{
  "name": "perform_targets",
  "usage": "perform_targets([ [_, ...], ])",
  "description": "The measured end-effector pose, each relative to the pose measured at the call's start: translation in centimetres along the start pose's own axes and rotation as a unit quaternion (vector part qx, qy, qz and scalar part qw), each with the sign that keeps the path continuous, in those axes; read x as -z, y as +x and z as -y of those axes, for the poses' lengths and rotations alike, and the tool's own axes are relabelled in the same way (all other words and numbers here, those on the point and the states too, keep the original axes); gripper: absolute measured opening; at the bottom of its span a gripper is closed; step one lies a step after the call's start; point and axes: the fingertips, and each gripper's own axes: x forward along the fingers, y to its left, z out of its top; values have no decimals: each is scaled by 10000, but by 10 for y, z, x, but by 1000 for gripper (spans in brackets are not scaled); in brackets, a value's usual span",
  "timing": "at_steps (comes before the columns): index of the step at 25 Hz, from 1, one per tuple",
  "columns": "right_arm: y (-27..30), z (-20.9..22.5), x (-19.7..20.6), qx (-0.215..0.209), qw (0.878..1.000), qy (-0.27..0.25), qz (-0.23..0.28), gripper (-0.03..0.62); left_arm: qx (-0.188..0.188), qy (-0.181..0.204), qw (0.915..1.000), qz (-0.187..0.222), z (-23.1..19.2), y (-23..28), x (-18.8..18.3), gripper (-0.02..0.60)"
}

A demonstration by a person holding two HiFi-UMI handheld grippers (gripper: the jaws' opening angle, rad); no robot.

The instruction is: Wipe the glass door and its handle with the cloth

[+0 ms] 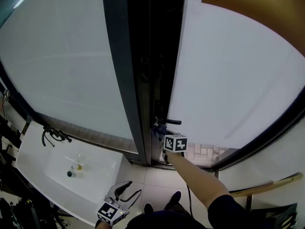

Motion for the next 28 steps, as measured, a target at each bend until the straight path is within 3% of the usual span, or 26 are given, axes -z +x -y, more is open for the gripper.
perform_targets([
  [4,13,0,-8,37,9992,364,154,149,-91,-68,9999,-38,-2,-3,2,195],
  [13,23,4,2,154,9999,23,-17,147,-175,-165,9997,-81,-5,-2,8,195],
  [22,34,16,28,174,9988,77,-458,147,-175,-136,9997,-128,-1,3,5,193],
  [28,12,5,5,-132,9996,202,116,147,-194,-130,9996,-130,-1,3,4,193],
])
